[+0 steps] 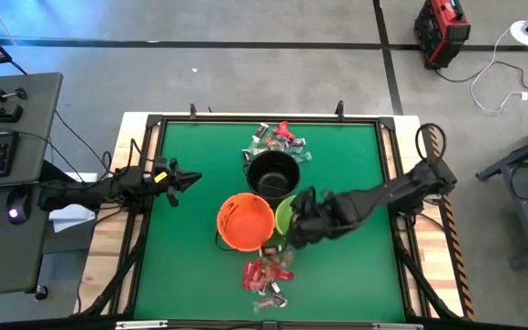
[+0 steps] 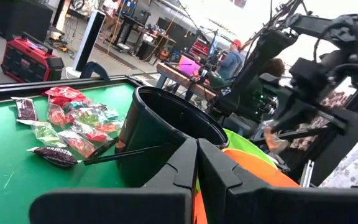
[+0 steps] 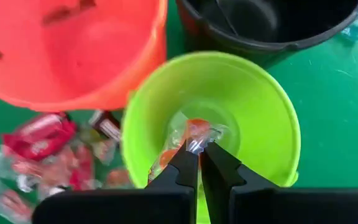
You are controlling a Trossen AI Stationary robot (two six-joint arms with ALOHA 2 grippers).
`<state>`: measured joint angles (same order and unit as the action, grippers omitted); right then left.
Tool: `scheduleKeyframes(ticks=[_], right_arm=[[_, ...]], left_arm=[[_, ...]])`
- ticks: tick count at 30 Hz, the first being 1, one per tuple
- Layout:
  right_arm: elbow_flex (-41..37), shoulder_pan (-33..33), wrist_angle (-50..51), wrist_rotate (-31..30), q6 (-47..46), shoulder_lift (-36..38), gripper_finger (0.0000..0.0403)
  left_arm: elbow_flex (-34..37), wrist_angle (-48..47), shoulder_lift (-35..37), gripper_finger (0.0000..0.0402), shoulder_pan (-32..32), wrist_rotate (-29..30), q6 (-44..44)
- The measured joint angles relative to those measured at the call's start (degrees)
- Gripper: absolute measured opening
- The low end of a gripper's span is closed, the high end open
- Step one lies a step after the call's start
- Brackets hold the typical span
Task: Sort candy by brand, put in halloween buckets
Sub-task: Put the orange gummy into the green bucket
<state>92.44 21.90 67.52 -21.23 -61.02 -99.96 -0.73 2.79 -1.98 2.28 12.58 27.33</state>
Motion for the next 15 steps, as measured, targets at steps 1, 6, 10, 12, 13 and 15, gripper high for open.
scheduleKeyframes(ticks=[1,6,10,12,13,15], right_arm=[[-0.79,-0.73,-0.23,1.59,0.76,0.00,0.0001],[-5.84,-2.97,-5.06,6.86,2.87,-0.07,0.0001],[-6.18,-3.84,-6.07,6.70,1.52,-0.07,0.0014],[-5.56,-4.39,-5.83,7.43,1.44,-0.07,0.0034],[-5.34,-4.70,-5.94,8.73,1.49,-0.07,0.0048],[-5.18,-5.17,-5.58,11.49,0.86,-0.04,0.0080]], left_arm=[[0.00,0.01,-0.02,0.0003,0.00,0.00,0.00],[0.00,0.00,-0.02,0.0003,-0.02,0.00,0.02],[0.00,0.00,-0.02,0.0003,-0.01,0.00,0.02],[0.00,0.00,0.00,0.0003,-0.02,0.00,0.00],[0.00,0.00,-0.02,0.0003,-0.01,0.00,0.00],[0.00,0.08,-0.02,0.0003,-0.02,0.16,0.00]])
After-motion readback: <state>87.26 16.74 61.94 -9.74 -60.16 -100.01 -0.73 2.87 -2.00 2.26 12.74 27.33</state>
